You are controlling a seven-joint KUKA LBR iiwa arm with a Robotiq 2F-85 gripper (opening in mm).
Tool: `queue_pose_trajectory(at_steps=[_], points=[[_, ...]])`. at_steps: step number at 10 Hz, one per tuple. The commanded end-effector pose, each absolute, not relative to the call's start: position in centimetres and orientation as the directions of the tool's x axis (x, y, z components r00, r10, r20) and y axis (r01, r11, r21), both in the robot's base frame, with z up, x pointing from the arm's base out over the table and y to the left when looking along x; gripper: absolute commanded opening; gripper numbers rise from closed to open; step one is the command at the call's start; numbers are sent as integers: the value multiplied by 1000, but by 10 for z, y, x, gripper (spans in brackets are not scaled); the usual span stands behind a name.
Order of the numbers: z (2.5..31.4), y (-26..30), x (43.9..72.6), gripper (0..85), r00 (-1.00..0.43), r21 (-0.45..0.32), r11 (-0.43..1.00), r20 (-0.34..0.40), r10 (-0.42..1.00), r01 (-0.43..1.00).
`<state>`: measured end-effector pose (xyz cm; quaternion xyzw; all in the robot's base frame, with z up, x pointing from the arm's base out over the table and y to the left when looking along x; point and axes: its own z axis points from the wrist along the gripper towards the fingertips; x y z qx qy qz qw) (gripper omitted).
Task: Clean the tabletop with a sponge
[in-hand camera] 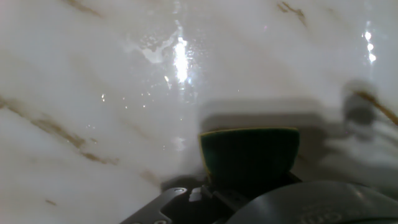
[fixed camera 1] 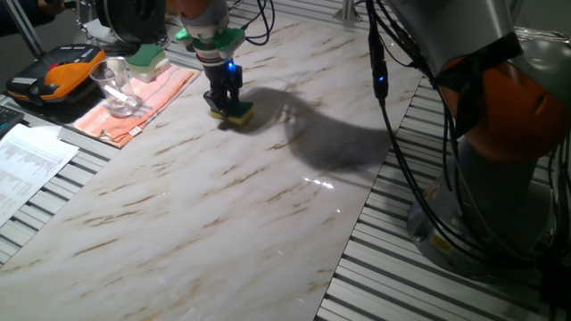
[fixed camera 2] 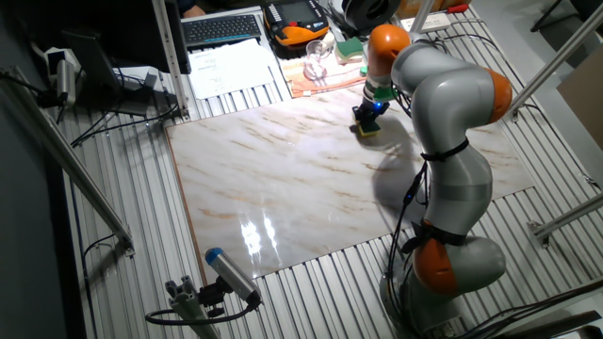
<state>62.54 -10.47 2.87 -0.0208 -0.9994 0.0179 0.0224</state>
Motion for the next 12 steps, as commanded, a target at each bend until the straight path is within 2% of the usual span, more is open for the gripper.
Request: queue_pose_trajectory(at_steps=[1, 8, 12], points=[[28, -104, 627, 0, -998, -37, 998, 44, 42, 41], [46, -104, 652, 0, -996, -43, 998, 76, 39, 36], [49, -126, 649, 0, -998, -52, 999, 65, 4, 1]])
